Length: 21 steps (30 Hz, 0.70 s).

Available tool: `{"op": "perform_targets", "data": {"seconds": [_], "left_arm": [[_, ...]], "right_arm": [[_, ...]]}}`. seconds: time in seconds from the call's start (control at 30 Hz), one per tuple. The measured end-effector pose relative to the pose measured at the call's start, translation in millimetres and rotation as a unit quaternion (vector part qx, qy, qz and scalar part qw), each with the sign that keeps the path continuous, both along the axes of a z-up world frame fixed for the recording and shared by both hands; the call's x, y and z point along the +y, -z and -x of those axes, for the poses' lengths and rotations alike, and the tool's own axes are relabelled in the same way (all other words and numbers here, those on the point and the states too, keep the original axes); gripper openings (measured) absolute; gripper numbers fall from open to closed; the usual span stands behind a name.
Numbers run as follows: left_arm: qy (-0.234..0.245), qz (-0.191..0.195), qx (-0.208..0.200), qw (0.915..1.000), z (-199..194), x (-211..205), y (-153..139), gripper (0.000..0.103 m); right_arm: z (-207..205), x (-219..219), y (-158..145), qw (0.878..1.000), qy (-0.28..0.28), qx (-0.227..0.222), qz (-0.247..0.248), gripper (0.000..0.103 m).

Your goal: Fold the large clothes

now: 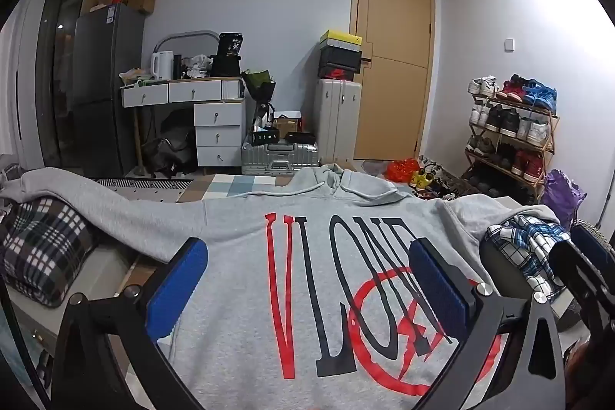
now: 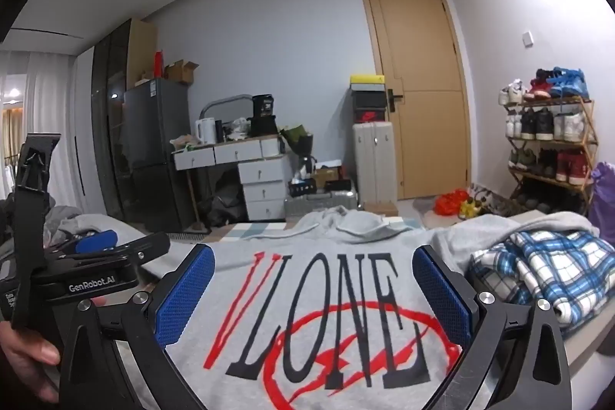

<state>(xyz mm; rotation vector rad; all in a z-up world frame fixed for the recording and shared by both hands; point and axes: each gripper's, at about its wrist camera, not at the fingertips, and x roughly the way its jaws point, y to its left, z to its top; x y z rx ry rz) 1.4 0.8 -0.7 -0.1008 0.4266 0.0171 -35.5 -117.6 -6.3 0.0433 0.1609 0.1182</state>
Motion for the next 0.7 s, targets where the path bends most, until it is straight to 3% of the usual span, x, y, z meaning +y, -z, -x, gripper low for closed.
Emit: {"op": "perform_targets", "data": {"seconds": [0.1,0.23,0.4,0.7], "left_arm": [[0.011,0.018,-0.001,0.9998,-2.3,7.0,0.2,0.102],[0.008,-0.003,-0.017,0.9998,2.8,1.1,0.9,0.102],[0.013,0.011,-0.008,0.9998,3.3,8.0,4.2,0.102],[0.018,0.003,0.0,0.9998,6.2,5.5,7.2,0.102]], "right_arm": [[-2.8,-0.5,1.2,1.0,-0.002,0.005,-0.004,0.103],[-1.0,-9.9,-2.8,1.0,0.001,-0.005,-0.016,0.103],[-1.5,-3.7,-1.1,1.0,0.019,0.011,0.002,0.103],[1.5,0.9,4.7,1.0,0.006,0.003,0.001,0.103]]}}
